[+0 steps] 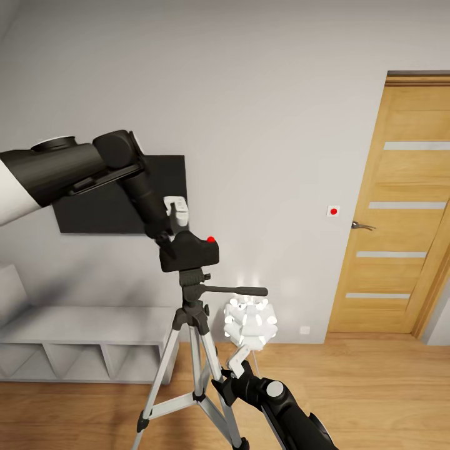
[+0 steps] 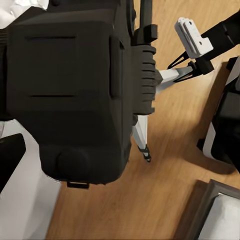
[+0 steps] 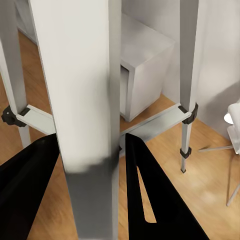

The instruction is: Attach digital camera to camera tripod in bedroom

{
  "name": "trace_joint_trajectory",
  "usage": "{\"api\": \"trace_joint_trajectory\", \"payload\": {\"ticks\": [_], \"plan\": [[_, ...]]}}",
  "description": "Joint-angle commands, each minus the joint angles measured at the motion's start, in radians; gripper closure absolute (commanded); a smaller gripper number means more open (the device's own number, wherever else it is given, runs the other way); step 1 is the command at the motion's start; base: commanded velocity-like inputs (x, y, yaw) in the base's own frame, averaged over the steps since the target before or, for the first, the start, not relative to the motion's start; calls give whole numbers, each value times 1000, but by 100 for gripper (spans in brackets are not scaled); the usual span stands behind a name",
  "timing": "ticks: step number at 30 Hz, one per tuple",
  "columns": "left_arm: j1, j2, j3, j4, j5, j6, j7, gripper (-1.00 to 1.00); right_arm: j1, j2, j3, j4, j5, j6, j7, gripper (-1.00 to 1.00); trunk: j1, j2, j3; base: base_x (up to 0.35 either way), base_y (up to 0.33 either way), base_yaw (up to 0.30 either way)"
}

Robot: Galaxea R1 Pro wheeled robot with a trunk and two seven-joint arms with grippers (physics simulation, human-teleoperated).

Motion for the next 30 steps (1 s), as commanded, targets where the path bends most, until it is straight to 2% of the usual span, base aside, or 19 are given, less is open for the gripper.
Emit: {"api": "trace_joint_trajectory", "payload": {"ticks": [1, 4, 6, 13, 17, 22, 23, 26, 30], "plan": [[-1, 7, 5, -9, 2, 10, -2, -100, 0, 0, 0, 3, 10, 6, 7, 100, 1, 0, -1, 0, 0, 0], [-1, 43, 56, -47, -1, 10, -1, -100, 0, 0, 0, 3, 10, 6, 7, 100, 1, 0, -1, 0, 0, 0], [-1, 80, 105, -84, -2, 10, 2, -100, 0, 0, 0, 3, 10, 6, 7, 100, 1, 0, -1, 0, 0, 0], [36, 252, 280, -237, -3, 10, 34, -100, 0, 0, 0, 3, 10, 6, 7, 100, 1, 0, -1, 0, 0, 0], [83, 329, 372, -294, -4, 10, 42, -100, 0, 0, 0, 3, 10, 6, 7, 100, 1, 0, -1, 0, 0, 0], [148, 393, 459, -336, -5, 10, 48, -100, 0, 0, 0, 3, 10, 6, 7, 100, 1, 0, -1, 0, 0, 0], [148, 393, 459, -336, -5, 10, 48, -100, 0, 0, 0, 3, 10, 6, 7, 100, 1, 0, -1, 0, 0, 0], [185, 422, 487, -347, -6, 10, 53, -100, 0, 0, 0, 3, 10, 6, 7, 100, 1, 0, -1, 0, 0, 0], [223, 453, 506, -355, -6, 10, 65, -100, 0, 0, -1, 3, 10, 6, 7, 100, 1, 0, -1, 0, 0, 0]]}}
